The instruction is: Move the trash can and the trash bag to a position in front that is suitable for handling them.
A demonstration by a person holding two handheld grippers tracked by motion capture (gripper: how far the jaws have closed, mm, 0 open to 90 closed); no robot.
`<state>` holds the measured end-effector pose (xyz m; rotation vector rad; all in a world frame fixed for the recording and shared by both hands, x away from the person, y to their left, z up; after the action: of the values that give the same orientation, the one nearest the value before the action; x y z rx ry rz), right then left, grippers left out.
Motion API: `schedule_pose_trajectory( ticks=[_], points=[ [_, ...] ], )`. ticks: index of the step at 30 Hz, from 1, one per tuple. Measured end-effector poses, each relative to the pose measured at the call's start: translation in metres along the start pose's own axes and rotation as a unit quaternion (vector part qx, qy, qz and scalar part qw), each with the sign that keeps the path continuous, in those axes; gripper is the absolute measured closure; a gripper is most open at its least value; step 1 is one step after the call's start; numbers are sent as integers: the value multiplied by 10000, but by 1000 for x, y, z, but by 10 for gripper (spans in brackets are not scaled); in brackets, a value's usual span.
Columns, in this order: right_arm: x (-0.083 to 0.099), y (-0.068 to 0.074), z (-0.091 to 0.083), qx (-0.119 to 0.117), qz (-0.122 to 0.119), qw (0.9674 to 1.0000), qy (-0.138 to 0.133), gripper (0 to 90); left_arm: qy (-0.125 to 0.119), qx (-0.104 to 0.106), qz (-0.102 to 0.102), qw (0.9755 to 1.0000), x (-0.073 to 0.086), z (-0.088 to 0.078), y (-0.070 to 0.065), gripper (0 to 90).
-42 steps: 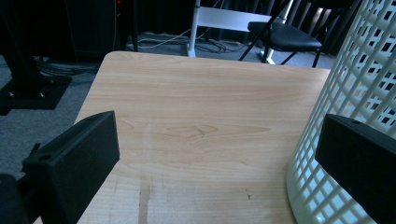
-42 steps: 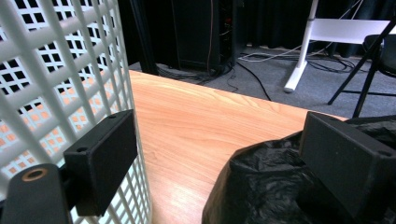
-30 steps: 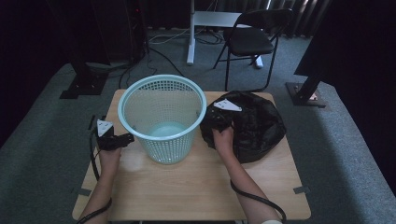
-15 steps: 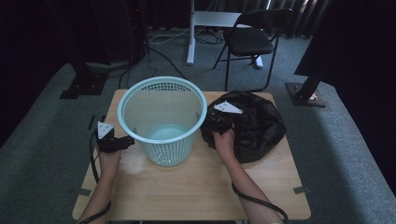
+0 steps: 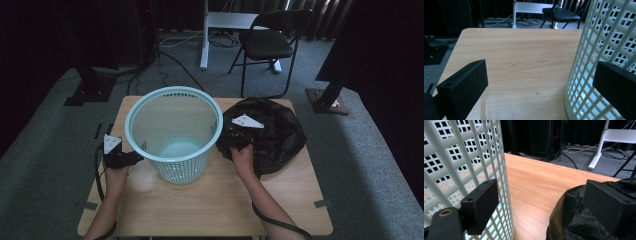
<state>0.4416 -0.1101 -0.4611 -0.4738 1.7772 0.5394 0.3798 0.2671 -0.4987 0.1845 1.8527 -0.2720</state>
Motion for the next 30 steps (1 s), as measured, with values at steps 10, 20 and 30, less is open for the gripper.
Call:
schedule_pose_trajectory(
  ticks=[10, 20, 30],
  points=[
    [8, 4, -19, -55, 59, 10000, -35, 135, 67, 139, 225, 9996, 4, -16, -12, 2],
    [14, 8, -44, -83, 30, 10000, -39, 135, 107, 289, 431, 9986, 9, -34, -26, 1],
    [21, 14, -71, -142, 69, 9999, -46, 135, 97, 461, 473, 9978, 15, -49, -40, 1]
  ],
)
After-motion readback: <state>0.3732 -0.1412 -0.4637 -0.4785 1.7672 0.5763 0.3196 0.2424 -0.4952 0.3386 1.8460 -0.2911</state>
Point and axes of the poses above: each handheld gripper's, and its own axes: z roughly forward along the jaws, x roughly out of its underside, y roughly to its left, the point moved 3 cm from there along z, roughly forward along the jaws, and after that the axes turned 6 degrees about -y, right-handed, at the moved point
